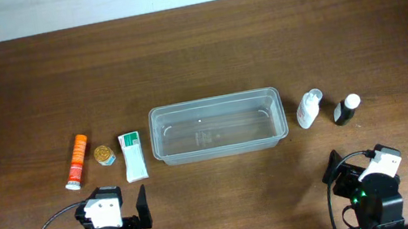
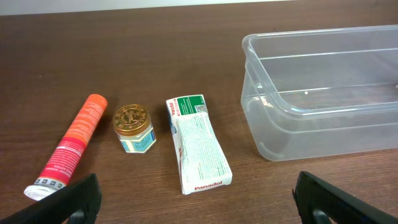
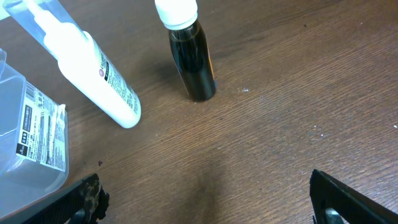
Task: Pack container
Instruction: 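Move the right gripper toward the white squeeze bottle, then grasp the white squeeze bottle with the right gripper and lift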
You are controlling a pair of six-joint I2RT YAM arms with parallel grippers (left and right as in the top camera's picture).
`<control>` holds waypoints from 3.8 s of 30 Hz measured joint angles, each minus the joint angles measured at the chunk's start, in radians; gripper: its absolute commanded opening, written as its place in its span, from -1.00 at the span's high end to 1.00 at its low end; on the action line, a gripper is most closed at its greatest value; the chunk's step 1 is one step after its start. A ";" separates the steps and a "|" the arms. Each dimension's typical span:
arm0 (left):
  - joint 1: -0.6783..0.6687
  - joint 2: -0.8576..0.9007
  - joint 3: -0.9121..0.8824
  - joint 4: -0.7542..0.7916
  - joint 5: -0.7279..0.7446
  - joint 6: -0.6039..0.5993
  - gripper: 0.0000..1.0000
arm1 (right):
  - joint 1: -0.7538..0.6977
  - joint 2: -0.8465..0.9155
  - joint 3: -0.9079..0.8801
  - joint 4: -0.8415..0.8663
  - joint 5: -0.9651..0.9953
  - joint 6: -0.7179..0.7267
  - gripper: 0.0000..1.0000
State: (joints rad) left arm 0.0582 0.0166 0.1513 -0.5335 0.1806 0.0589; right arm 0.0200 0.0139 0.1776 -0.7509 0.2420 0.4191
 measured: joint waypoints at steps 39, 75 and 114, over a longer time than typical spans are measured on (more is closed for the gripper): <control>0.000 0.000 0.000 0.000 0.000 0.000 -0.99 | 0.000 0.000 0.000 0.122 -0.066 0.000 -0.97; 0.000 0.000 0.000 0.000 0.000 0.000 -0.99 | 0.000 1.608 1.399 -0.582 -0.336 -0.214 -0.64; 0.000 0.000 0.000 0.000 0.000 0.000 -0.99 | 0.072 1.541 1.455 -0.679 -0.244 -0.169 0.80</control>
State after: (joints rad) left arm 0.0582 0.0166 0.1513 -0.5335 0.1806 0.0589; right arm 0.0925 1.5551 1.6329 -1.4296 -0.0021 0.2504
